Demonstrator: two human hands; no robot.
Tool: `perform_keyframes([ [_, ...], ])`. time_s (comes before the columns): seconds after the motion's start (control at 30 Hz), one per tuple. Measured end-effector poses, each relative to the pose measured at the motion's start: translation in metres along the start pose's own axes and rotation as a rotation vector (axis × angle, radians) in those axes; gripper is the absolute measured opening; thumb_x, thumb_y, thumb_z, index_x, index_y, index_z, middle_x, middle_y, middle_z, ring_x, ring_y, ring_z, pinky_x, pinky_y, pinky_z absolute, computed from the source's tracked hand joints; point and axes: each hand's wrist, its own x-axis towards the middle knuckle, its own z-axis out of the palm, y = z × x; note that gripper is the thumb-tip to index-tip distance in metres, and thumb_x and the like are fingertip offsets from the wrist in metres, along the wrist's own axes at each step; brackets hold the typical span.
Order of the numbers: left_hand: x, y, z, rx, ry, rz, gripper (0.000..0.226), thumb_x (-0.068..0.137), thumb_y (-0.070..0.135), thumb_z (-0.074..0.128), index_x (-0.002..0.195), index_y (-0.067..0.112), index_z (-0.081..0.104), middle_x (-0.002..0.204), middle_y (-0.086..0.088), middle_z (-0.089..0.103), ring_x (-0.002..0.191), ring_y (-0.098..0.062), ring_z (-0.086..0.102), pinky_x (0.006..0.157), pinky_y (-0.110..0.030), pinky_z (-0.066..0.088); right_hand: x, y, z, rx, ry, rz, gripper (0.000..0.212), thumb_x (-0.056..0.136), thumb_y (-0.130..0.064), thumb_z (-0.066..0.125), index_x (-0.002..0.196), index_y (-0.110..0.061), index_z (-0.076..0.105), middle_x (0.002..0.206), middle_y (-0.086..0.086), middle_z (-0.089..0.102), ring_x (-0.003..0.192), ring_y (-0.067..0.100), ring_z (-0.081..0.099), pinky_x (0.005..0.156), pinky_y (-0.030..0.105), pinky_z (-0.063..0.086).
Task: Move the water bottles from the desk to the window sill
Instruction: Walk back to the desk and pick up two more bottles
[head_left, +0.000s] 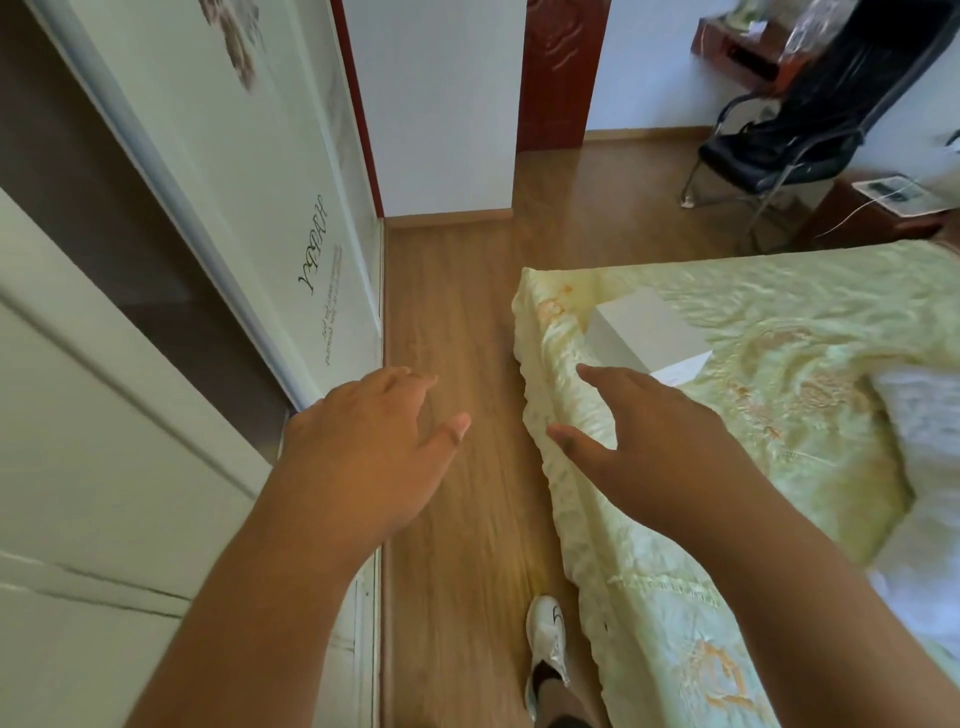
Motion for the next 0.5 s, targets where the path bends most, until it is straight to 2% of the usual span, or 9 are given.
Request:
perform_keyframes([
  [0.17, 0.050, 0.018, -0.014, 0.053, 0.020, -0.043, 0.067, 0.098, 0.072, 0.028, 0.157, 0.040, 0.027, 0.164, 0.013, 0.030, 0.148, -0.017, 0.034, 0.116, -0.045, 0.034, 0.064, 0.011, -0.014, 0.019, -0.005, -0.053, 0.073, 0.094, -0.069, 0.044, 0.157, -0.033, 0.031, 0.158, -0.011, 0.040, 0.140, 0.015, 0.045, 0.115, 0.043, 0.038],
  [0.5, 0.155, 0.082, -0.054, 0.075, 0.092, -0.137, 0.067, 0.096, 0.072, 0.027, 0.156, 0.043, 0.022, 0.166, 0.014, 0.025, 0.151, -0.019, 0.029, 0.116, -0.048, 0.034, 0.191, 0.055, -0.075, 0.048, 0.021, -0.109, 0.071, 0.095, -0.068, 0.045, 0.156, -0.035, 0.030, 0.158, -0.010, 0.041, 0.139, 0.017, 0.048, 0.112, 0.041, 0.039],
])
